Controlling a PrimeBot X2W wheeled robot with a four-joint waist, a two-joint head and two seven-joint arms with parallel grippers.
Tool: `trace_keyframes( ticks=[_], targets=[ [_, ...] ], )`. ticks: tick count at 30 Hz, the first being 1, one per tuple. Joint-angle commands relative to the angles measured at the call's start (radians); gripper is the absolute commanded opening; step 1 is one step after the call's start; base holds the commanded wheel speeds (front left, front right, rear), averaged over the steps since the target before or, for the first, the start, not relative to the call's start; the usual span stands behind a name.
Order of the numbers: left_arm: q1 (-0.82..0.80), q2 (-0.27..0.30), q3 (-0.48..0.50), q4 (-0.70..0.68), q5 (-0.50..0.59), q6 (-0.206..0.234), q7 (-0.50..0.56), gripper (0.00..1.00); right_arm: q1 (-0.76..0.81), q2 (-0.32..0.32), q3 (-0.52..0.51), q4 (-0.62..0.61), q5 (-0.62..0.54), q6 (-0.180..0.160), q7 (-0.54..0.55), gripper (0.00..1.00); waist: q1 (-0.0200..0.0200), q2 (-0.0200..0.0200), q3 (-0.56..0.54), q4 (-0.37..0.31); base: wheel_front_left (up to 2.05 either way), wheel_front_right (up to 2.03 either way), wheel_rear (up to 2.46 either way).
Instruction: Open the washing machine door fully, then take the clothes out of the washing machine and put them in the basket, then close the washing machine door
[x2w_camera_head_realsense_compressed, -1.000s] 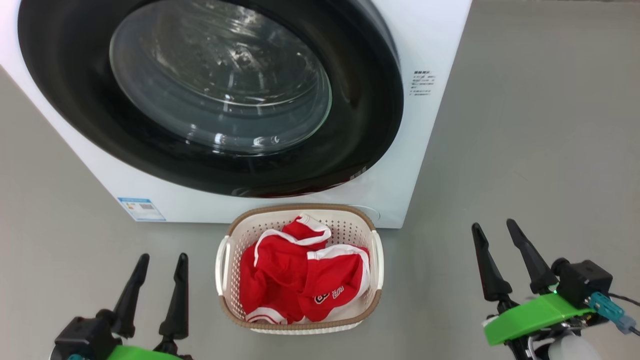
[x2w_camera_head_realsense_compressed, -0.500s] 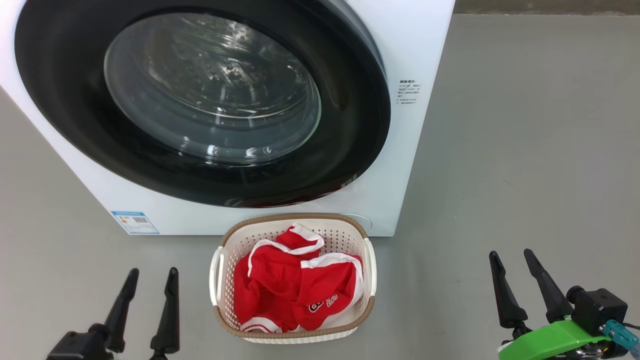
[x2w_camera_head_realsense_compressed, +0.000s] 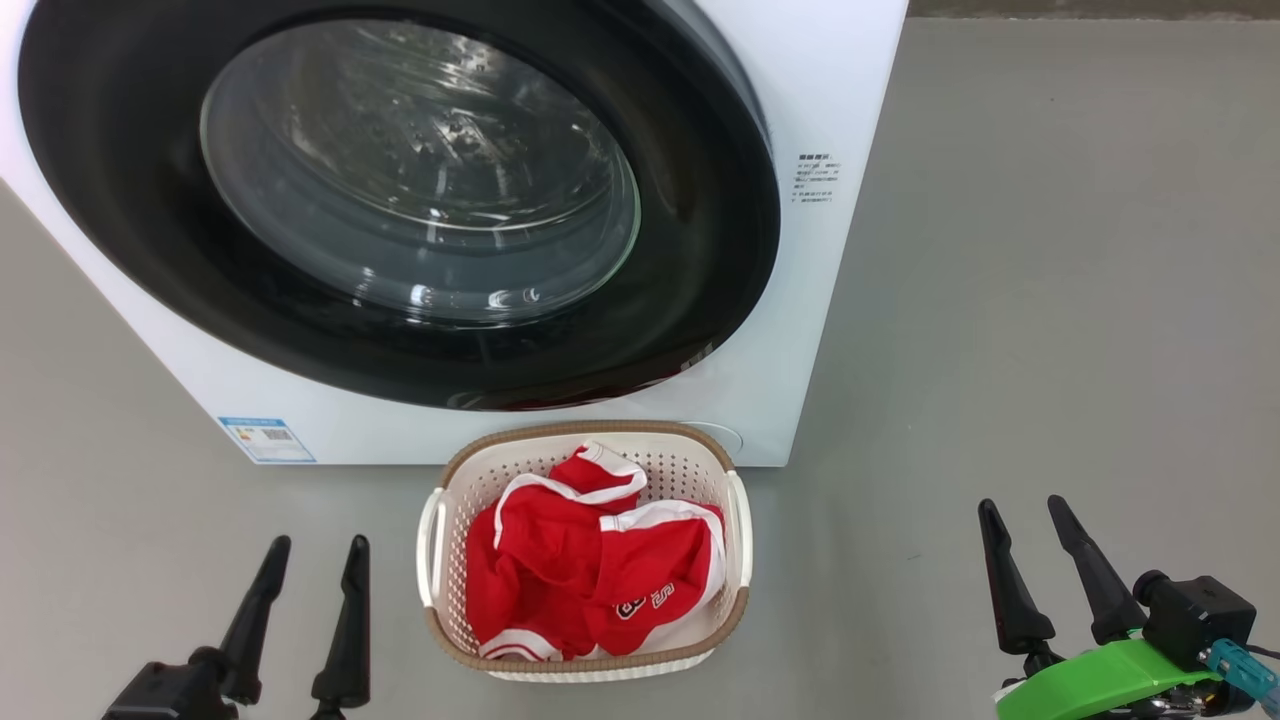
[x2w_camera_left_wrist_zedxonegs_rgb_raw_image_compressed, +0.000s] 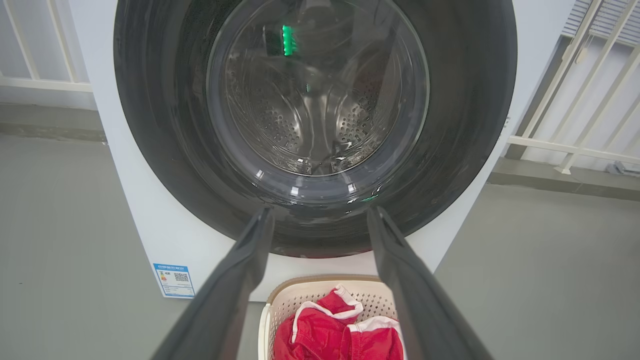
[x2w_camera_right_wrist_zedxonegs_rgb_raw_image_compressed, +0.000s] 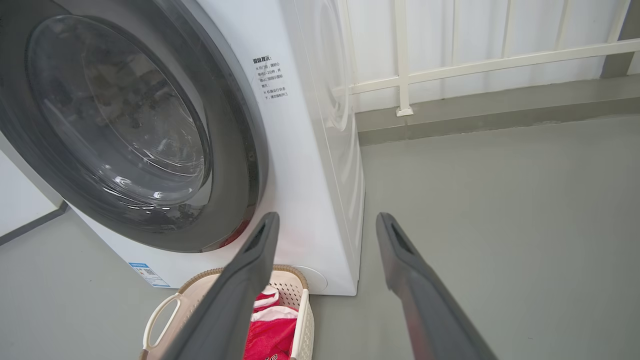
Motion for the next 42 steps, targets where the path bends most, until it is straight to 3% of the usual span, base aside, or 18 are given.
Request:
trace_keyframes(
  ticks=[1, 10, 11, 18, 22, 27, 42],
  targets=[
    [-0.011, 0.012, 0.031, -0.020, -0.005, -0.006, -0.006, 1.00, -0.018, -0.006, 0.017, -0.027, -0.010, -0.001, 0.001, 1.00, 0.0000, 0.0000, 0.002, 0.001, 0.00, 0.00, 0.00],
    [-0.016, 0.013, 0.026, -0.009, -0.018, -0.006, -0.006, 1.00, -0.026, -0.002, 0.016, -0.029, -0.012, -0.001, 0.001, 1.00, 0.0000, 0.0000, 0.013, 0.004, 0.00, 0.00, 0.00],
    [0.000, -0.001, -0.006, 0.009, -0.018, 0.000, 0.000, 0.00, -0.001, 0.002, -0.002, -0.002, -0.001, 0.000, 0.000, 0.00, 0.0000, 0.0000, 0.013, 0.004, 0.00, 0.00, 0.00],
    [0.008, -0.021, -0.014, 0.057, -0.047, 0.001, 0.010, 0.00, 0.004, 0.010, 0.002, 0.044, 0.027, 0.000, 0.006, 0.00, 0.0002, 0.0000, 0.013, 0.003, 0.00, 0.00, 0.00],
    [0.007, -0.020, -0.012, 0.057, -0.091, 0.001, 0.020, 0.00, 0.002, 0.009, 0.001, 0.040, 0.068, 0.000, 0.017, 0.00, 0.0023, 0.0000, 0.007, 0.000, 0.00, 0.00, 0.00],
    [0.002, -0.019, -0.009, 0.060, -0.145, 0.001, 0.033, 0.00, -0.004, 0.007, -0.001, 0.039, 0.118, 0.000, 0.031, 0.00, 0.0002, 0.0000, 0.004, -0.003, 0.00, 0.00, 0.00],
    [-0.011, -0.017, -0.001, 0.064, -0.294, 0.000, 0.070, 0.00, -0.018, 0.003, -0.007, 0.032, 0.260, 0.000, 0.070, 0.00, 0.0000, 0.0000, -0.006, -0.011, 0.00, 0.00, 0.00]
  ],
)
